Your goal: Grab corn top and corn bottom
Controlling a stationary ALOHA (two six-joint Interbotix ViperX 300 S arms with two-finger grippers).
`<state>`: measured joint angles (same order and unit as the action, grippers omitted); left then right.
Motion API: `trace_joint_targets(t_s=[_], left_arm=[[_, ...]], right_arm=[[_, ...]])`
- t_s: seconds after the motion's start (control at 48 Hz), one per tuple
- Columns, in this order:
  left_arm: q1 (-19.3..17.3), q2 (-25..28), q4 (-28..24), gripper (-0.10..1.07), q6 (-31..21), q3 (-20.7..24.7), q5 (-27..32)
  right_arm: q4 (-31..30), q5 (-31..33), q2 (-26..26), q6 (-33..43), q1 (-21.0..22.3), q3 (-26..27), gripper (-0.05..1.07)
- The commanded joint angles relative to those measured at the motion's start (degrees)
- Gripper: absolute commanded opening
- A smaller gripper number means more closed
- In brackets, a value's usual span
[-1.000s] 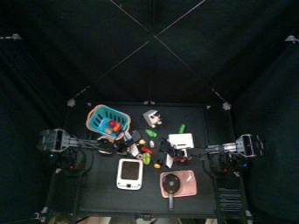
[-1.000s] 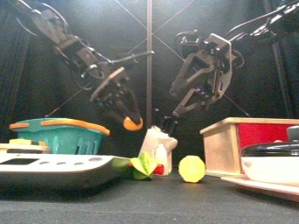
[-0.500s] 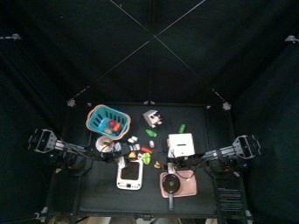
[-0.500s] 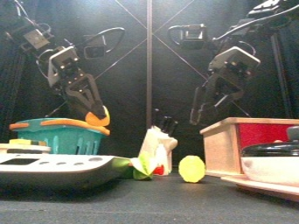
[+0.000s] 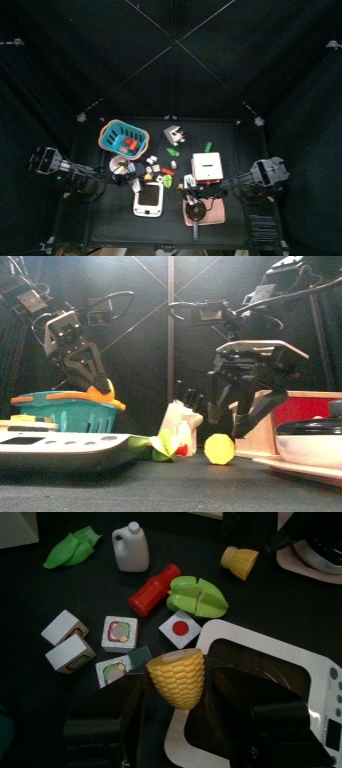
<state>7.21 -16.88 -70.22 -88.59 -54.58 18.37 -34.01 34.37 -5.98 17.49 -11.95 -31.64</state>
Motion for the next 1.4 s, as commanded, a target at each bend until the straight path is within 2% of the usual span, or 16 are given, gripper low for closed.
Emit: trace_joint_targets(t_s=[0.0, 0.188, 0.5, 0.833, 1.375], left_arm=[[0.0, -0.5, 0.0, 0.73, 0.1, 0.6, 0.0], [0.0, -0.5, 0.0, 0.73, -0.1, 0.3, 0.0], [-0.1, -0.5, -0.1, 0.73, -0.1, -0.1, 0.0], [-0.1, -0.5, 0.0, 0.73, -0.1, -0.2, 0.0], [-0.5, -0.5, 0.0, 0.73, -0.1, -0.4, 0.0]], right_arm=[[0.6, 0.4, 1.0, -1.5, 0.1, 0.9, 1.01], [0.5, 0.1, 0.4, -2.4, 0.7, 1.0, 1.01], [0.5, -1.3, -4.0, -6.2, 1.9, 2.1, 1.01], [0.6, -2.4, -4.5, -6.3, 2.5, 2.6, 1.0], [1.9, -1.8, -4.7, -6.2, 2.7, 2.0, 0.78]])
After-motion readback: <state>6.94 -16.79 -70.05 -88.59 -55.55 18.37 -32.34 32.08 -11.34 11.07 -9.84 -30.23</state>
